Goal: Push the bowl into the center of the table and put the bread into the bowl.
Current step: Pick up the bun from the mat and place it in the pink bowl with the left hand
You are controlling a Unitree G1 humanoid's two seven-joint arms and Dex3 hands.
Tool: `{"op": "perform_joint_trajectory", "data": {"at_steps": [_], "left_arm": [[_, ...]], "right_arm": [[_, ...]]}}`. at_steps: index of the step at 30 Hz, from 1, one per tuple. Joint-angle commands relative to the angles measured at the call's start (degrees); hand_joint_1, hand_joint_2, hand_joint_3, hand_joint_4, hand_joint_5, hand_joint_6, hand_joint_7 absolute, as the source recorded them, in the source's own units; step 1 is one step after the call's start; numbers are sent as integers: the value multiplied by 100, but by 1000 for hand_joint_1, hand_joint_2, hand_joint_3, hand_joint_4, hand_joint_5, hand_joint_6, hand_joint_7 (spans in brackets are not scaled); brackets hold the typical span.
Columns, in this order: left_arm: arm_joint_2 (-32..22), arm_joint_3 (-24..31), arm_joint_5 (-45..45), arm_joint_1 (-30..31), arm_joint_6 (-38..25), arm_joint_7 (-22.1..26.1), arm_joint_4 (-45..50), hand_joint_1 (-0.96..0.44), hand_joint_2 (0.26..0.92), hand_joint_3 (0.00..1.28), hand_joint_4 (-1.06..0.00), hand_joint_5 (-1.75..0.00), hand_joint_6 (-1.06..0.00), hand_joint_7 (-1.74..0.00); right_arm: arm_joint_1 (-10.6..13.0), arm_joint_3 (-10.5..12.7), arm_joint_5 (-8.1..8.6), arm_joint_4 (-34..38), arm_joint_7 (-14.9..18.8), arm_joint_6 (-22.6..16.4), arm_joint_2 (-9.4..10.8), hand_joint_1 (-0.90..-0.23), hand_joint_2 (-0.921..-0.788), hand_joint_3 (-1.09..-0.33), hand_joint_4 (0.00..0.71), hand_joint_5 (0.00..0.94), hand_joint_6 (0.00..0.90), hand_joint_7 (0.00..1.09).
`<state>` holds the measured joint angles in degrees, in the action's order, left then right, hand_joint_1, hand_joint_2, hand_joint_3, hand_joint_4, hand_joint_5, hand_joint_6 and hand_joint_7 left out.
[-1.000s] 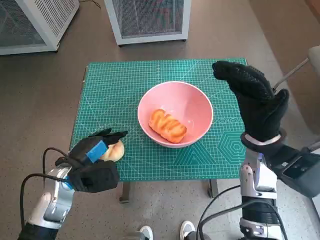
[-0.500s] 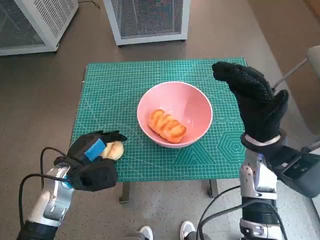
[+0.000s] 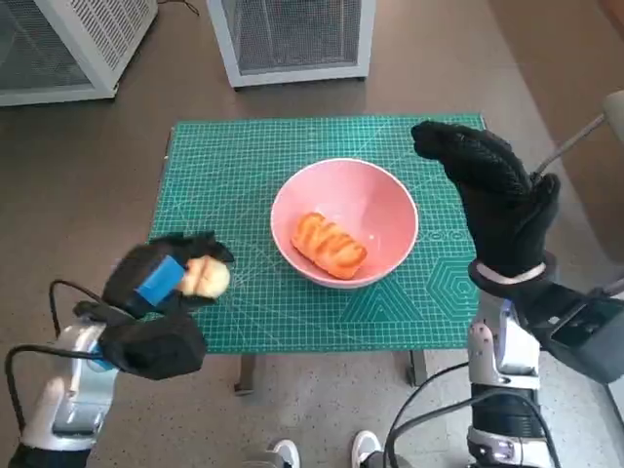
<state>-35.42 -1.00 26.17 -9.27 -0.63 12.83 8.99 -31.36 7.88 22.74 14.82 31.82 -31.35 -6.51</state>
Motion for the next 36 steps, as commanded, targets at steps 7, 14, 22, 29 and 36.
{"op": "perform_joint_trajectory", "data": {"at_steps": [7,14,22,29,36], "left_arm": [[294,206,-204,-759,46,-135,725,2,920,74,-698,-1193,-607,-1142],[560,-83,-42,-1415,156,-213,759,1,920,80,-692,-1211,-600,-1140],[874,-575,138,-2223,226,-120,489,2,920,48,-747,-1137,-616,-1137],[1147,-932,135,-2735,382,-83,-203,2,921,70,-744,-1149,-571,-1171],[1393,-1160,73,-3103,505,-56,-875,1,921,128,-692,-1210,-492,-1243]], "right_arm": [[44,-50,15,75,26,107,33,-359,-921,-526,427,4,116,704],[56,-38,51,71,57,122,13,-361,-921,-529,426,4,114,711],[83,0,78,73,89,117,-1,-370,-921,-522,429,5,113,716],[114,33,95,59,94,96,2,-380,-921,-515,437,8,114,715],[149,58,89,42,78,83,16,-384,-921,-505,443,10,111,707]]}}
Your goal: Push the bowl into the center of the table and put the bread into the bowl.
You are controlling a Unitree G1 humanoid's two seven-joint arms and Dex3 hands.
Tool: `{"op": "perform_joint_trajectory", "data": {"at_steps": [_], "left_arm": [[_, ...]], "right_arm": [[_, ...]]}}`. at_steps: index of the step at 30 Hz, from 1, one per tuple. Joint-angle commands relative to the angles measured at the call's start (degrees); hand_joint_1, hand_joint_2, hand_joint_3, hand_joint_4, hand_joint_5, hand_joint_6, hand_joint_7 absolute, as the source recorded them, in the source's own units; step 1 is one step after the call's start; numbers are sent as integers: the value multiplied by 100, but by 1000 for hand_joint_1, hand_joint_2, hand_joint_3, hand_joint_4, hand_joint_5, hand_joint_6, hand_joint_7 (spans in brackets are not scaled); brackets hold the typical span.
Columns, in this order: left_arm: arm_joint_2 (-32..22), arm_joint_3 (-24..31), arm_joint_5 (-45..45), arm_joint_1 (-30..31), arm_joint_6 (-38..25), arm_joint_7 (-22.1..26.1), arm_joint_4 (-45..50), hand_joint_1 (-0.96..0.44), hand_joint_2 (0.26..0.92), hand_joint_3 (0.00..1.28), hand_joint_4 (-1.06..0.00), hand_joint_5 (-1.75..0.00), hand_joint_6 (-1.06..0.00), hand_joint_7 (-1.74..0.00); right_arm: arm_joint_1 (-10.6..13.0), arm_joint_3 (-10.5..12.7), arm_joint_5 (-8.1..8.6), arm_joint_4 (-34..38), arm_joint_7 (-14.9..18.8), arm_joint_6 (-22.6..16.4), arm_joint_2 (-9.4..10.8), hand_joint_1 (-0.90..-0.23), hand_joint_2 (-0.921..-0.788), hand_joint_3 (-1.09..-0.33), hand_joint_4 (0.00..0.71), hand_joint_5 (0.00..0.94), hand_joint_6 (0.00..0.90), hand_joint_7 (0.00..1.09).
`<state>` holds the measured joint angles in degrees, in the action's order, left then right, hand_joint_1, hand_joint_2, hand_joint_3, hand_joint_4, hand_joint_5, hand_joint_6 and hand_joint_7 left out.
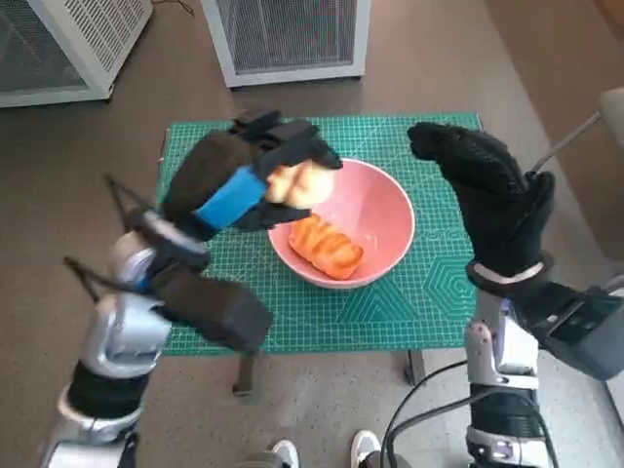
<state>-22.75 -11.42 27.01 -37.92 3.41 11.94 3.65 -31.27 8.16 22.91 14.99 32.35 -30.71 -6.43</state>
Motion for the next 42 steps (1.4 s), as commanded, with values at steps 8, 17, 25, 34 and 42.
{"op": "perform_joint_trajectory", "data": {"at_steps": [8,17,25,34,42], "left_arm": [[269,-419,143,-427,354,-11,-1031,-214,895,190,-459,-890,-447,-1262],[184,-679,573,-486,181,186,-1185,-312,829,15,-353,-76,-333,-361],[130,-615,593,-399,183,314,-1123,-391,826,4,-151,-3,-191,-225],[140,-301,40,-187,470,312,-1081,-439,826,2,-13,1,-101,-164],[85,154,-801,198,544,535,-637,-436,834,5,0,1,-85,-153]], "right_arm": [[154,57,46,33,-9,2,22,-383,-921,-497,445,10,110,698],[182,52,7,-13,-66,-7,47,-382,-921,-494,446,9,113,693],[179,41,-8,25,-95,-42,75,-382,-921,-495,446,8,115,690],[157,13,-43,33,-128,-58,111,-379,-921,-497,446,7,114,690],[190,11,-5,-41,-87,-39,89,-368,-921,-502,446,6,113,691]]}}
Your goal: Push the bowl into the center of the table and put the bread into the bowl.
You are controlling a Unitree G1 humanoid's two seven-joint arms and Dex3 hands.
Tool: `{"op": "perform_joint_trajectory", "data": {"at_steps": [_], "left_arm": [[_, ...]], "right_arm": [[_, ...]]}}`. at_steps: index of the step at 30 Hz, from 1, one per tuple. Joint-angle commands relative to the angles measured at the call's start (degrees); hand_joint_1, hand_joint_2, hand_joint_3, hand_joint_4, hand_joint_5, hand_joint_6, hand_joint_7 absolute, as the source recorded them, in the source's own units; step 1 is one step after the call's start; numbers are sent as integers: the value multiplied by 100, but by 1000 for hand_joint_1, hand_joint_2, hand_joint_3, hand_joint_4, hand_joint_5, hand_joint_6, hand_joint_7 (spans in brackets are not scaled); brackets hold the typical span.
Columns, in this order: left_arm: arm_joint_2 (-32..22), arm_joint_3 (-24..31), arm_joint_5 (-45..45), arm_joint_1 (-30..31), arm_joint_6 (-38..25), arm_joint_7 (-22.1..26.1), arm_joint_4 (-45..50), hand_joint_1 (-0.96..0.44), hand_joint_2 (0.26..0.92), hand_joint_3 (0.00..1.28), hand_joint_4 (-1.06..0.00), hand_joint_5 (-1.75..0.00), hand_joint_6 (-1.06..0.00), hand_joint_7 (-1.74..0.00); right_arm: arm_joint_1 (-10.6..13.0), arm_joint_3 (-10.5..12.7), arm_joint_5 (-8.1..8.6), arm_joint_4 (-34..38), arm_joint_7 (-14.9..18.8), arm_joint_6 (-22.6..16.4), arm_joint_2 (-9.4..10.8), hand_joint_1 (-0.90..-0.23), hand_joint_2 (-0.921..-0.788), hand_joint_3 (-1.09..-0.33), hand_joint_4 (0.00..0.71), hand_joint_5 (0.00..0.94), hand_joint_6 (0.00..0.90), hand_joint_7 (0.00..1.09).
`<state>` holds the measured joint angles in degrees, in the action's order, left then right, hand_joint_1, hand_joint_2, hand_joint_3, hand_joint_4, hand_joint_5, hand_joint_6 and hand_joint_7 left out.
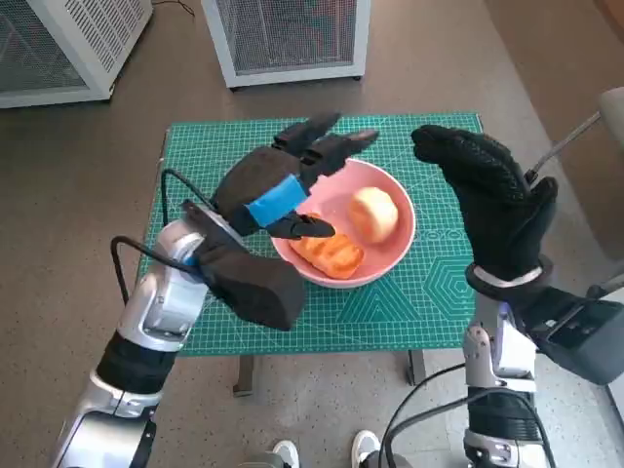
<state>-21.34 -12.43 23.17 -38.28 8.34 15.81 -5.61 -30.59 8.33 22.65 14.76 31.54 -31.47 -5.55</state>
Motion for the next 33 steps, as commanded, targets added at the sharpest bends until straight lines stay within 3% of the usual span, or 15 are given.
{"op": "perform_joint_trajectory", "data": {"at_steps": [1,14,19,27,33], "left_arm": [[-60,307,-512,274,44,178,341,-433,841,9,1,1,-86,-153],[99,1183,-2069,597,87,383,898,-468,916,54,-13,-5,-107,-175],[359,1440,-2686,674,175,297,1161,-511,919,175,-21,-4,-19,-409],[849,1778,-3320,875,997,169,787,-641,921,389,-75,-29,0,-504],[1056,1930,-3524,884,1606,180,411,-644,921,410,-104,-38,-12,-514]], "right_arm": [[123,-5,28,-24,-1,41,-2,-367,-921,-502,446,6,113,691],[47,18,19,-186,-60,146,-61,-368,-921,-497,450,7,119,686],[-46,26,-51,-253,-141,145,-105,-364,-921,-497,451,7,122,682],[-264,-2,-89,-422,-297,336,-164,-351,-921,-507,446,3,137,686],[-445,-6,-132,-459,-337,377,-212,-351,-921,-508,441,1,145,690]]}}
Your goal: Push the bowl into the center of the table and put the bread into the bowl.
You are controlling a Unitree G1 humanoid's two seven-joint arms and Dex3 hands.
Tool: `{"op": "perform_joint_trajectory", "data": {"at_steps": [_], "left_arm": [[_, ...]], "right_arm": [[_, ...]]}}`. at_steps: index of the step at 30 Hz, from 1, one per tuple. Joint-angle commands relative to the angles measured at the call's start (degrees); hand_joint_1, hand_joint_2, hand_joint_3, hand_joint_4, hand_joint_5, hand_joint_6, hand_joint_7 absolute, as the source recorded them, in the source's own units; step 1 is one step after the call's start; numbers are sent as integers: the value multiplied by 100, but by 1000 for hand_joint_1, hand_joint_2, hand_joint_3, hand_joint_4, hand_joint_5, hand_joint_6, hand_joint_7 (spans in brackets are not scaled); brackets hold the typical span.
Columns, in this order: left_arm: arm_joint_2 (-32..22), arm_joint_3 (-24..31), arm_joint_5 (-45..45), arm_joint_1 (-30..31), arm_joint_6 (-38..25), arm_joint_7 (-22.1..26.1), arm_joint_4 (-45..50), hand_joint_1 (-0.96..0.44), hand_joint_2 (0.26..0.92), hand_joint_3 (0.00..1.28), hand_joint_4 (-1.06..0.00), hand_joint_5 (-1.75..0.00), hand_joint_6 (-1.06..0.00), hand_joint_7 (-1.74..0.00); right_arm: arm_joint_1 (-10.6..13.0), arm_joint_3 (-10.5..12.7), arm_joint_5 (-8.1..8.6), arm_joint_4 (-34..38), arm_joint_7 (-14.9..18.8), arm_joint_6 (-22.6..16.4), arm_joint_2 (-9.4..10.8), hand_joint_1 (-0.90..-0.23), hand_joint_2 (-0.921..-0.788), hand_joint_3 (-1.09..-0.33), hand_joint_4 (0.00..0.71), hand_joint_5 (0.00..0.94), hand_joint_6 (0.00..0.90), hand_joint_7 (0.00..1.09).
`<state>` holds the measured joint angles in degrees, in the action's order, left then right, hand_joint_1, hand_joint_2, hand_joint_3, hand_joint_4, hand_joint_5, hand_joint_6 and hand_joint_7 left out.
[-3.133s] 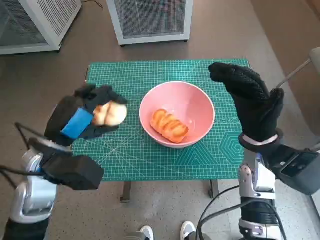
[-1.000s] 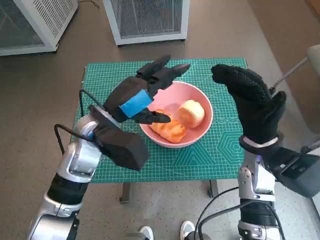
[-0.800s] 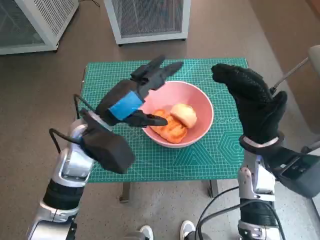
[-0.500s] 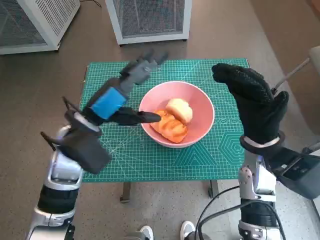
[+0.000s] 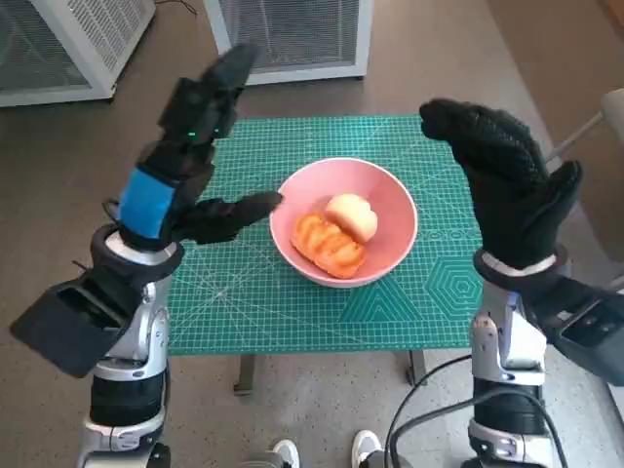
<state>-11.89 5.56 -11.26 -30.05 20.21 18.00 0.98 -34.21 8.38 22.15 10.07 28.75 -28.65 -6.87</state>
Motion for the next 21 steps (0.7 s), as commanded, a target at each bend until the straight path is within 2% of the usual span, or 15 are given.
{"op": "perform_joint_trajectory", "data": {"at_steps": [1,6,11,21], "left_arm": [[117,152,-51,48,542,-52,-317,-643,921,410,-108,-39,-16,-514],[80,257,-106,-67,929,37,-603,-655,921,410,-126,-28,-48,-466],[69,296,-519,-196,952,298,-743,-656,921,407,-150,-33,-70,-453],[71,293,-709,-257,919,470,-800,-662,921,403,-154,-26,-86,-448]], "right_arm": [[-129,-6,-92,19,-70,106,-93,-352,-921,-505,440,1,146,690],[-302,3,-205,47,-158,104,-157,-366,-921,-464,440,1,155,685],[-445,23,-333,139,-226,23,-223,-376,-921,-448,443,2,164,678],[-487,-8,-465,315,-301,-181,-184,-401,-921,-444,443,2,171,666]]}}
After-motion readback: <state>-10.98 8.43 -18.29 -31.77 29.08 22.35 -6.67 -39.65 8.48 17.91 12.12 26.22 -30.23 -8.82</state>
